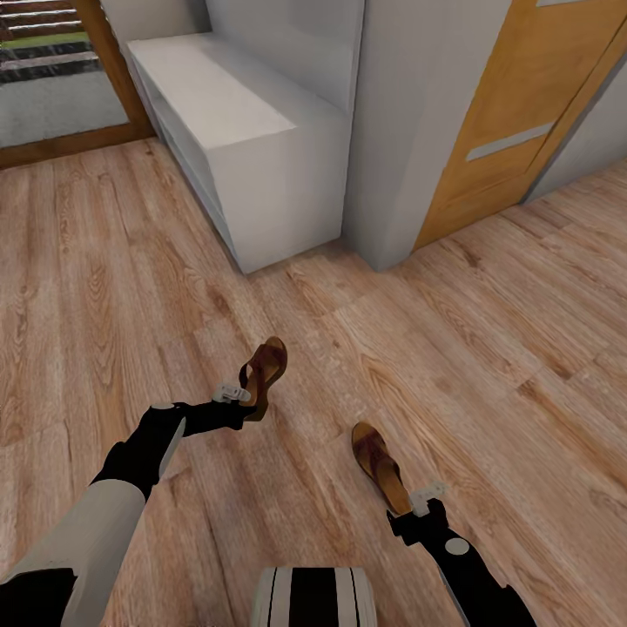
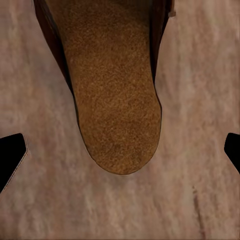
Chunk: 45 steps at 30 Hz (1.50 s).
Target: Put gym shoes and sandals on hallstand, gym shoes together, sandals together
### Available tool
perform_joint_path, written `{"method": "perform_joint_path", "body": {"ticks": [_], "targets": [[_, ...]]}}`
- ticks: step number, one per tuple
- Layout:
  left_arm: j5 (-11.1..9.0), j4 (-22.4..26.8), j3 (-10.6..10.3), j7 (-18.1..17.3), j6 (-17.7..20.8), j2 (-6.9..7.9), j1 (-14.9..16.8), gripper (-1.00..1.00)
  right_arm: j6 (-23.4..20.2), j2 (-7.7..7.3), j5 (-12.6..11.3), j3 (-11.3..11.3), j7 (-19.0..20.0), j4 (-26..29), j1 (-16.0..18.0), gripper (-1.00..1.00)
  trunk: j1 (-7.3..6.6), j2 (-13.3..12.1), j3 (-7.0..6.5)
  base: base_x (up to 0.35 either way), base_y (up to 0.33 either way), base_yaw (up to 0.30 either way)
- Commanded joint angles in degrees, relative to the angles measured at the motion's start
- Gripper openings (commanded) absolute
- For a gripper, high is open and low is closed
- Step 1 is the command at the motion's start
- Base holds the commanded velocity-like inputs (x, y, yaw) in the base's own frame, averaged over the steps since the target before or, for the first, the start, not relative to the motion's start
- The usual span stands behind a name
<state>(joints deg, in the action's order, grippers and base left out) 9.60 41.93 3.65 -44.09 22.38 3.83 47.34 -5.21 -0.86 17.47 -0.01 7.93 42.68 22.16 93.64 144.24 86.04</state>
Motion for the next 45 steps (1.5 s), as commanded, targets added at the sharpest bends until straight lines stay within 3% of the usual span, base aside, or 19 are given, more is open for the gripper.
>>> {"method": "perform_joint_path", "body": {"ticks": [1, 11, 15, 21, 25, 45], "targets": [[0.48, 0.08, 0.24, -0.47, 0.29, -0.05, 0.03, -1.0, -0.33, -0.02, 0.46, 0.0, 0.22, 0.14, -0.01, 1.0, -0.01, 0.02, 0.11, 0.02, 0.014, 0.105], [0.46, 0.16, 0.3, -0.57, 0.61, -0.12, 0.61, -1.0, -0.33, -0.02, 0.46, -0.01, 0.16, 0.2, -0.01, 1.0, -0.01, 0.02, 0.8, 0.004, 0.003, 0.113], [0.41, 0.37, 0.33, -0.7, 0.81, -0.14, 0.82, -1.0, -0.33, -0.02, 0.46, 0.0, 0.16, 0.18, -0.01, 1.0, 0.1, 0.07, 1.89, 0.0, 0.0, 0.107], [0.27, 4.5, 0.33, -0.74, 1.73, -0.14, 0.79, -1.0, -0.33, -0.02, 0.46, 0.01, 0.16, 0.2, -0.01, 1.0, 0.25, 0.15, 3.31, 0.0, 0.0, 0.034], [0.31, 6.08, 0.31, -0.73, 3.38, -0.14, 0.31, -1.0, -0.33, -0.02, 0.46, 0.01, 0.16, 0.26, -0.01, 1.0, 0.25, 0.15, 3.32, 0.0, 0.0, 0.002], [0.33, 6.25, 0.29, -0.73, 3.55, -0.14, 0.12, -1.0, -0.33, -0.02, 0.46, -0.02, 0.16, 0.38, -0.01, 1.0, 0.25, 0.15, 3.58, 0.0, 0.0, 0.013]]}}
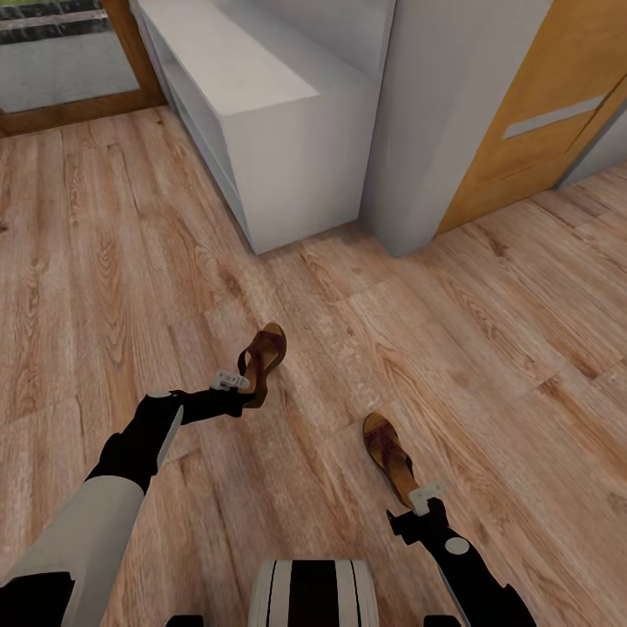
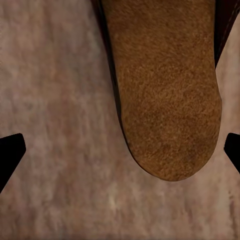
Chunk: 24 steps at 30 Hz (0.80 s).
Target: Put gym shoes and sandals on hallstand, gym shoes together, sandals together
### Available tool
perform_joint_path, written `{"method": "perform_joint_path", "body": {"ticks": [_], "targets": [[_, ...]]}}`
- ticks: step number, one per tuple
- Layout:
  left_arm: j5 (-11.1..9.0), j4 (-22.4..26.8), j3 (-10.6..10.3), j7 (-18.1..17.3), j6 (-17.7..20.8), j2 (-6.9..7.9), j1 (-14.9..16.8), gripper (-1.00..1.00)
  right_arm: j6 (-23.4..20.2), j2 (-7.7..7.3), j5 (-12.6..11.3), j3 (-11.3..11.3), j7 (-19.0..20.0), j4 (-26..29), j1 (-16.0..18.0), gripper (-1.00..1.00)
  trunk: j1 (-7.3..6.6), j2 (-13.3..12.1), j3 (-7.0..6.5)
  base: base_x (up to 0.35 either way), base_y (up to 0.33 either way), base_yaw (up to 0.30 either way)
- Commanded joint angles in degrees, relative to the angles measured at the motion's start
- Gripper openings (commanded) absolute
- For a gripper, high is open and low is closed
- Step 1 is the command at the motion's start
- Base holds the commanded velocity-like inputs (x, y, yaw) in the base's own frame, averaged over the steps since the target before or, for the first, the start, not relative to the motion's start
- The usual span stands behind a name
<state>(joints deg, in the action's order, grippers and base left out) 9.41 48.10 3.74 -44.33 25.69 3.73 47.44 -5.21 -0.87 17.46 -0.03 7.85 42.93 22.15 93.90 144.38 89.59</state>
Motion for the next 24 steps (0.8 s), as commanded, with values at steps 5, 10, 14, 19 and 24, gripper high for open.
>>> {"method": "perform_joint_path", "body": {"ticks": [5, 10, 14, 19, 24], "targets": [[0.52, 0.14, 0.22, -0.49, 0.23, -0.04, 0.02, -1.0, -0.33, -0.01, 0.47, 0.02, 0.24, 0.13, 0.0, 1.0, 0.02, 0.03, 0.26, 0.0, 0.0, -0.144], [0.52, 0.15, 0.22, -0.49, 0.23, -0.04, 0.02, -1.0, -0.33, -0.01, 0.47, 0.03, 0.24, 0.13, 0.0, 1.0, 0.09, 0.07, 0.92, 0.0, 0.0, -0.177], [0.52, 0.15, 0.22, -0.49, 0.23, -0.04, 0.02, -1.0, -0.33, -0.01, 0.47, 0.03, 0.24, 0.13, 0.0, 1.0, 0.09, 0.07, 0.92, 0.0, 0.0, -0.039], [0.52, 0.27, 0.22, -0.49, 0.17, -0.04, 0.02, -1.0, -0.33, -0.01, 0.47, 0.03, 0.24, 0.13, 0.0, 1.0, 0.09, 0.07, 0.92, 0.0, 0.0, -0.088], [0.52, 0.51, 0.22, -0.49, 0.17, -0.01, 0.02, -1.0, -0.33, -0.01, 0.47, 0.03, 0.24, 0.13, 0.0, 1.0, 0.09, 0.07, 0.92, 0.0, 0.0, -0.065]]}}
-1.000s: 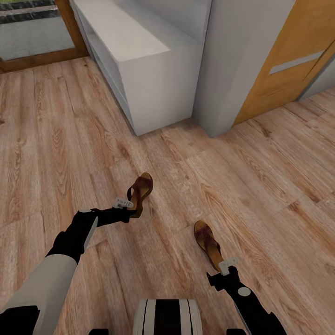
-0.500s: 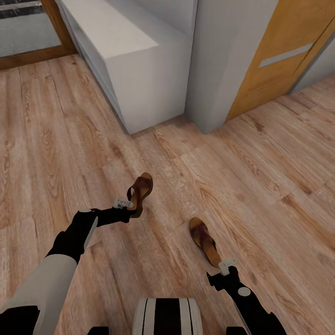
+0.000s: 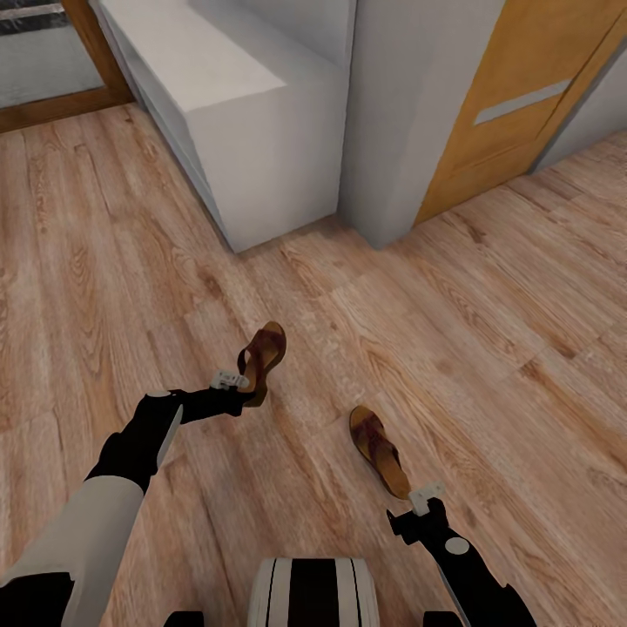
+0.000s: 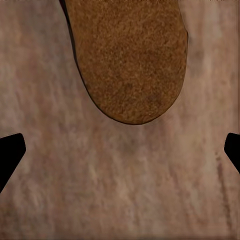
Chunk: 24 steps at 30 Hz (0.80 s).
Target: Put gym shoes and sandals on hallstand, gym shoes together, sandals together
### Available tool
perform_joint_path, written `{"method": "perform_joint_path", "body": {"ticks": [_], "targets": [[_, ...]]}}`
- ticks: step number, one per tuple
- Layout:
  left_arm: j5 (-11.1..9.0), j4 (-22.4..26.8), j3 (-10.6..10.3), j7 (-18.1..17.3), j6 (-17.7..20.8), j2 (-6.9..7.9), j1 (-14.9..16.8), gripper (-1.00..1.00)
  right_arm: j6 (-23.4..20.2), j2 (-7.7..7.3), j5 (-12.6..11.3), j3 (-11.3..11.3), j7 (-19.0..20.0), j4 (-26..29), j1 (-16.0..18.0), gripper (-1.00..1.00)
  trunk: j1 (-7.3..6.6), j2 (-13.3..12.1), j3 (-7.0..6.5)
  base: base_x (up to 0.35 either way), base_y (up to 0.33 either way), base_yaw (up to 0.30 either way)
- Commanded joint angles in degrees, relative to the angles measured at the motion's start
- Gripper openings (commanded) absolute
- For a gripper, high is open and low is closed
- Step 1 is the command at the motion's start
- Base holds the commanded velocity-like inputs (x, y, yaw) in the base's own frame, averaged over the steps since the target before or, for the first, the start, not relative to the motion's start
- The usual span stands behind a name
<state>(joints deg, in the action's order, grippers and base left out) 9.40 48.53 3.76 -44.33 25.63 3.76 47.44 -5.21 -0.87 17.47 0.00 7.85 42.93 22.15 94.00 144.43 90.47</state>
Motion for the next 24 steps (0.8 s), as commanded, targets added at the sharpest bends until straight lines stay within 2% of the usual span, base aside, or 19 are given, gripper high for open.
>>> {"method": "perform_joint_path", "body": {"ticks": [1, 9, 24], "targets": [[0.53, 0.12, 0.19, -0.49, 0.23, -0.06, 0.02, -1.0, -0.33, -0.01, 0.46, 0.0, 0.24, 0.14, -0.01, 1.0, -0.01, 0.01, 0.03, 0.024, 0.0, -0.01], [0.52, 0.16, 0.19, -0.49, 0.22, -0.07, 0.02, -1.0, -0.33, -0.01, 0.46, 0.0, 0.24, 0.15, -0.01, 1.0, -0.01, 0.01, 0.03, 0.164, 0.0, -0.003], [0.53, 0.15, 0.19, -0.49, 0.23, -0.03, 0.02, -1.0, -0.33, -0.01, 0.47, -0.04, 0.24, 0.22, -0.01, 1.0, -0.01, 0.01, 0.03, 0.025, 0.004, 0.0]]}}
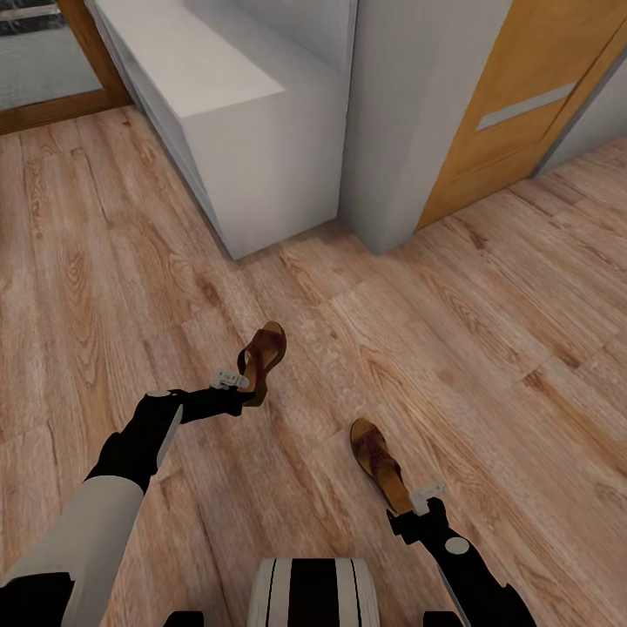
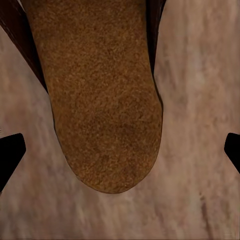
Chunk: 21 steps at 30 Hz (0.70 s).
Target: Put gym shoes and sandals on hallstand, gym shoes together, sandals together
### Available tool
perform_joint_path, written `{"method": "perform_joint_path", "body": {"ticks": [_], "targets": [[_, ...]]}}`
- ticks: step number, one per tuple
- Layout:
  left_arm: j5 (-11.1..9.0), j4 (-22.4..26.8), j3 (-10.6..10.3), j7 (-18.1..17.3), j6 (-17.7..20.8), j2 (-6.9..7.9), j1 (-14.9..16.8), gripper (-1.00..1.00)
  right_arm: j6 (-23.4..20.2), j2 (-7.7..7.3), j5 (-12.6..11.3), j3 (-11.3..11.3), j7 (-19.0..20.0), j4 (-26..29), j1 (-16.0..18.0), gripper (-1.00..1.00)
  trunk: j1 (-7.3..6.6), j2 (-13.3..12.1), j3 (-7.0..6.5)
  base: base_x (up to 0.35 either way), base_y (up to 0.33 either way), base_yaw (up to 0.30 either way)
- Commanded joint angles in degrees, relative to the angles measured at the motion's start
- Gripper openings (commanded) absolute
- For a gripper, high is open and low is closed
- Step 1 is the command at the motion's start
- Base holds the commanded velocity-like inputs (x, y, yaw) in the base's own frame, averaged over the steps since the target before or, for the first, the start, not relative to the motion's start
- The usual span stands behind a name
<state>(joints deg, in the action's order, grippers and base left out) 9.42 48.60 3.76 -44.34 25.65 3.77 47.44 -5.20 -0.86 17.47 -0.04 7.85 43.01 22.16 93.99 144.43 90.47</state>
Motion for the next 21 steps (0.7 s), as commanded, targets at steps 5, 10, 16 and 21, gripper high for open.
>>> {"method": "perform_joint_path", "body": {"ticks": [5, 10, 16, 21], "targets": [[0.52, 0.08, 0.18, -0.49, 0.2, -0.08, 0.02, -1.0, -0.33, -0.01, 0.46, -0.04, 0.23, 0.14, -0.01, 1.0, 0.0, 0.01, 0.03, 0.042, 0.028, 0.0], [0.52, 0.61, 0.18, -0.49, 0.25, -0.04, 0.31, -1.0, -0.33, -0.01, 0.46, -0.05, 0.23, 0.16, -0.01, 1.0, 0.0, 0.01, 0.03, 0.007, 0.005, 0.0], [0.39, 5.03, 0.19, -0.49, 2.14, -0.07, 0.65, -1.0, -0.33, -0.01, 0.46, -0.05, 0.23, 0.21, -0.01, 1.0, 0.0, 0.01, 0.03, 0.001, 0.0, 0.0], [0.26, 11.24, 0.19, -0.55, 7.16, -0.08, 0.73, -1.0, -0.33, -0.01, 0.46, -0.05, 0.23, 0.23, -0.01, 1.0, 0.1, 0.07, 0.92, 0.0, 0.0, 0.0]]}}
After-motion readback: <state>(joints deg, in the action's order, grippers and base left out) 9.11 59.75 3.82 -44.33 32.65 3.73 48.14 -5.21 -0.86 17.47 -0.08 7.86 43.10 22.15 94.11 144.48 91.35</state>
